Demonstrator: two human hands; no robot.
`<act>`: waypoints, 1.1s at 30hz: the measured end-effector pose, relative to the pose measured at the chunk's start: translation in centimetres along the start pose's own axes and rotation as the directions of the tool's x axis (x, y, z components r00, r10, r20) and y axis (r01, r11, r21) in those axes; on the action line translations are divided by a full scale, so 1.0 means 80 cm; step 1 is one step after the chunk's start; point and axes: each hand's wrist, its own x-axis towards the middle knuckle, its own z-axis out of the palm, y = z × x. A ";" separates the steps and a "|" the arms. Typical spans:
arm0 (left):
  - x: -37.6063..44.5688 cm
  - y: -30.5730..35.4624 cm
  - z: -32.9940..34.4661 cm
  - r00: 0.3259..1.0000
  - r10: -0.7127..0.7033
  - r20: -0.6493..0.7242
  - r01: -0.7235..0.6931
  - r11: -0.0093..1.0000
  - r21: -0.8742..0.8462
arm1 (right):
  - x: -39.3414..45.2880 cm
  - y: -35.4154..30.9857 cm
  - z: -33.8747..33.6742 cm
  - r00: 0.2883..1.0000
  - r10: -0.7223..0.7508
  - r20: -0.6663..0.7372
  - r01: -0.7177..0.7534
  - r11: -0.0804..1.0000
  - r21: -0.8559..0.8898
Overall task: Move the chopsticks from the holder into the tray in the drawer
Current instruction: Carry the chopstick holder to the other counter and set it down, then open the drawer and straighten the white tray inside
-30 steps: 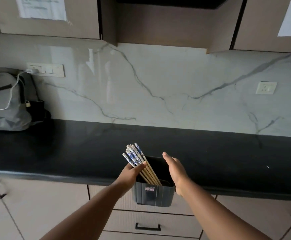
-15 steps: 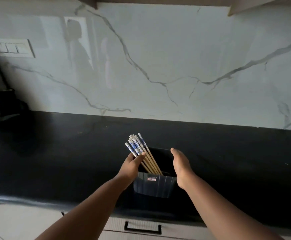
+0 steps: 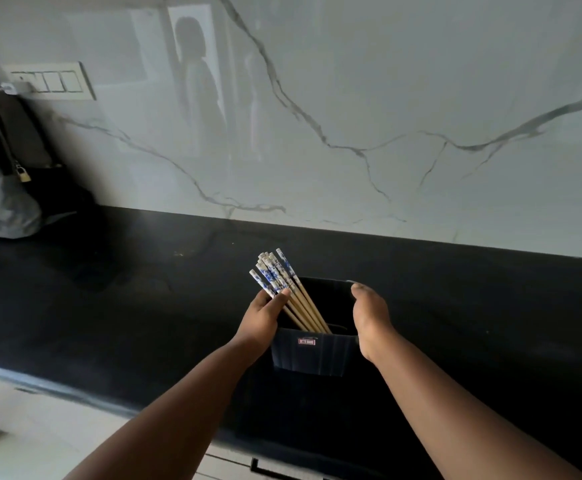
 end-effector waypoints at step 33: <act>-0.053 -0.120 -0.168 0.965 0.123 0.231 -0.250 0.171 0.953 | -0.158 0.313 0.060 0.861 -0.303 0.409 0.436 0.024 -0.900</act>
